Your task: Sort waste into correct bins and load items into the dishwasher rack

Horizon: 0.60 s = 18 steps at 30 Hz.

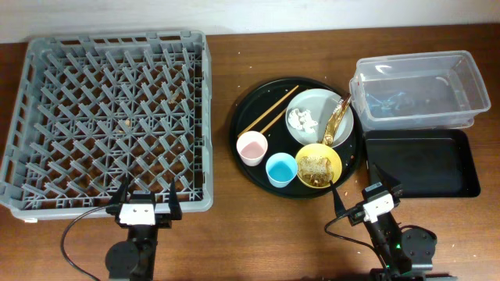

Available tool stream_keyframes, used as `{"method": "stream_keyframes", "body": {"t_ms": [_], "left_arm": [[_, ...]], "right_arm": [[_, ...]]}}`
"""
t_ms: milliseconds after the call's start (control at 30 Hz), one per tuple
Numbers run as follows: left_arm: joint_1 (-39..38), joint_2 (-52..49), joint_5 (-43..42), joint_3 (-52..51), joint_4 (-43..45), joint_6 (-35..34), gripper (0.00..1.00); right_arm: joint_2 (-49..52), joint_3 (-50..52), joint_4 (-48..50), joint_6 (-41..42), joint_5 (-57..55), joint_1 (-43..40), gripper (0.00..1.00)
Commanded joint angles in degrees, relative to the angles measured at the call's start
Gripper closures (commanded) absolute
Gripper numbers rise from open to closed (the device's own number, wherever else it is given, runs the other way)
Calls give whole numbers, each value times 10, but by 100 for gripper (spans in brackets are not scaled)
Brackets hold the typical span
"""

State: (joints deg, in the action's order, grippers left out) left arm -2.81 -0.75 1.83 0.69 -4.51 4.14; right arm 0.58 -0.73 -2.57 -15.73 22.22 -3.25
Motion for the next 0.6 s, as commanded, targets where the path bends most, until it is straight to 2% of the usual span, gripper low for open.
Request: {"method": "stream_keyframes", "body": {"t_ms": [0, 267, 367, 500, 567], "left_arm": [[1, 0, -21, -2, -3, 9, 1], [1, 0, -21, -2, -3, 9, 1], [1, 0, 9, -2, 1, 9, 1], [1, 0, -76, -2, 14, 9, 1], [1, 0, -116, 1, 54, 4, 1]], "right_arm": [[-4, 4, -2, -3, 3, -1, 2], [-4, 4, -2, -3, 3, -1, 2], [-4, 4, -1, -3, 3, -1, 2], [-4, 4, 30, -3, 71, -1, 2], [-4, 0, 52, 39, 85, -1, 1]]}}
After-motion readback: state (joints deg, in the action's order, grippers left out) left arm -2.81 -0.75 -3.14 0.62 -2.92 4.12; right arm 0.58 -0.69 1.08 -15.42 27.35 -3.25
